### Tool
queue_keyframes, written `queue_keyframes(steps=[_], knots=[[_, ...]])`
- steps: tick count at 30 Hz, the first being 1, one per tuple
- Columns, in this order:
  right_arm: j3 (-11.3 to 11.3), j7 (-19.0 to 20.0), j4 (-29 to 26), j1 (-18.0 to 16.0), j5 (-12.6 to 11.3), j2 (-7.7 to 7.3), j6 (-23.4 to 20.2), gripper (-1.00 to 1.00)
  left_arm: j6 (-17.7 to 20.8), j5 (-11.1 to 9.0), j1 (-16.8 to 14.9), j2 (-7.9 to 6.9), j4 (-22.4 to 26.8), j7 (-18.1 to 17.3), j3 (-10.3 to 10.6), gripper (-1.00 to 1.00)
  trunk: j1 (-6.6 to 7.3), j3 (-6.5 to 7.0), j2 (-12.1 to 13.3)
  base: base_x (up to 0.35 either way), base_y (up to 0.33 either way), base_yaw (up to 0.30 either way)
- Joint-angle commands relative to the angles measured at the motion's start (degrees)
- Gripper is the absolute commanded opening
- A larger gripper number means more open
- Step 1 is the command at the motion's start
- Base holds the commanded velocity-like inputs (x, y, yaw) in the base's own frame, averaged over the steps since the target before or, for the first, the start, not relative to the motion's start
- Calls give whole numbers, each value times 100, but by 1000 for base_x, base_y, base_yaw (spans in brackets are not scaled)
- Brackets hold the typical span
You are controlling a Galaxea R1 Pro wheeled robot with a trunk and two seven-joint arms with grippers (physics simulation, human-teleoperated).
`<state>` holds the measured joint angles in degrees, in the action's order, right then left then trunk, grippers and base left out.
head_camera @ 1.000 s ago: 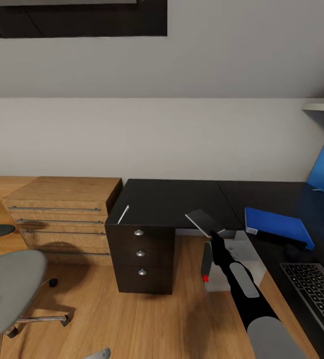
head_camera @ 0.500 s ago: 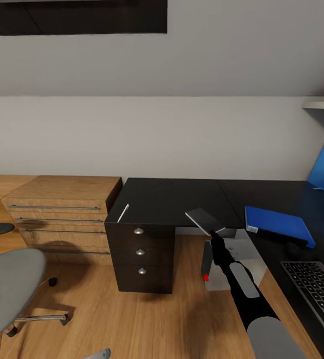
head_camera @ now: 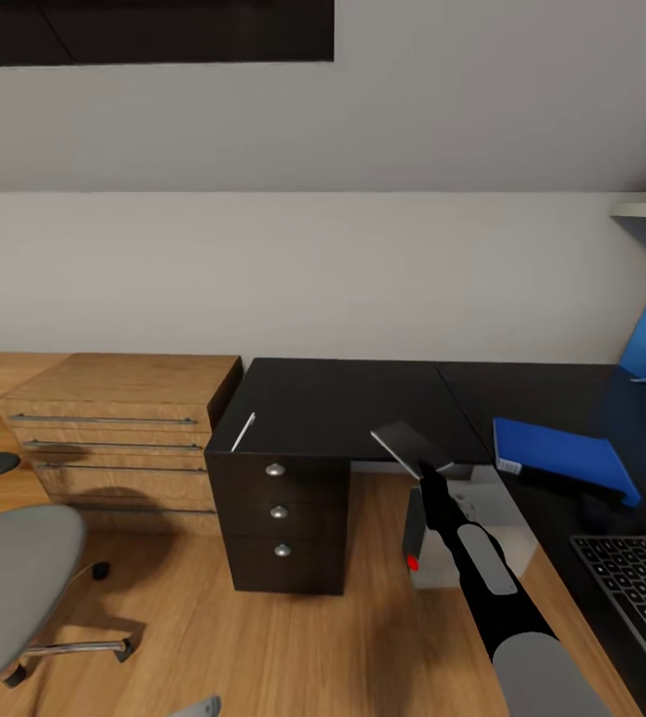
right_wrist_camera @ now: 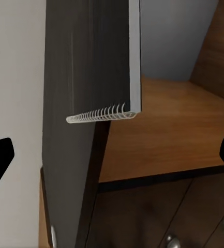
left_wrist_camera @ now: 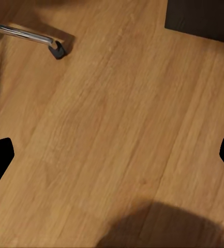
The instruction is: In the bedroom, organize the workspace by keeping the computer under the desk, ensuring the monitor is on the desk, placing the keyboard on the desk next to the monitor, placing the mouse on the desk next to the keyboard, moving the folder from the swivel chair onto the desk next to the mouse, stacking the notebook on top of the folder with the pen on top of the notebook, and positioning the swivel chair next to the desk.
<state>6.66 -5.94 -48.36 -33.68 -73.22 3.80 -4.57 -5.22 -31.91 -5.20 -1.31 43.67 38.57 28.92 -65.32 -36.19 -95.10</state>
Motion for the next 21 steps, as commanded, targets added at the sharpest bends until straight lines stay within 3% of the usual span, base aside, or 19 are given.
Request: queue_keyframes(steps=[1, 21], knots=[[25, -32, -10, -2, -34, 7, -35, 100, -52, -61, -7, -9, 2, 35, 43, 100, 0, -6, -3, 145, 0, 0], [45, -48, 1, -3, -25, -23, -35, 100, -43, -68, -7, 1, 7, 39, 66, 100, -22, -24, -43, 85, 0, 0]])
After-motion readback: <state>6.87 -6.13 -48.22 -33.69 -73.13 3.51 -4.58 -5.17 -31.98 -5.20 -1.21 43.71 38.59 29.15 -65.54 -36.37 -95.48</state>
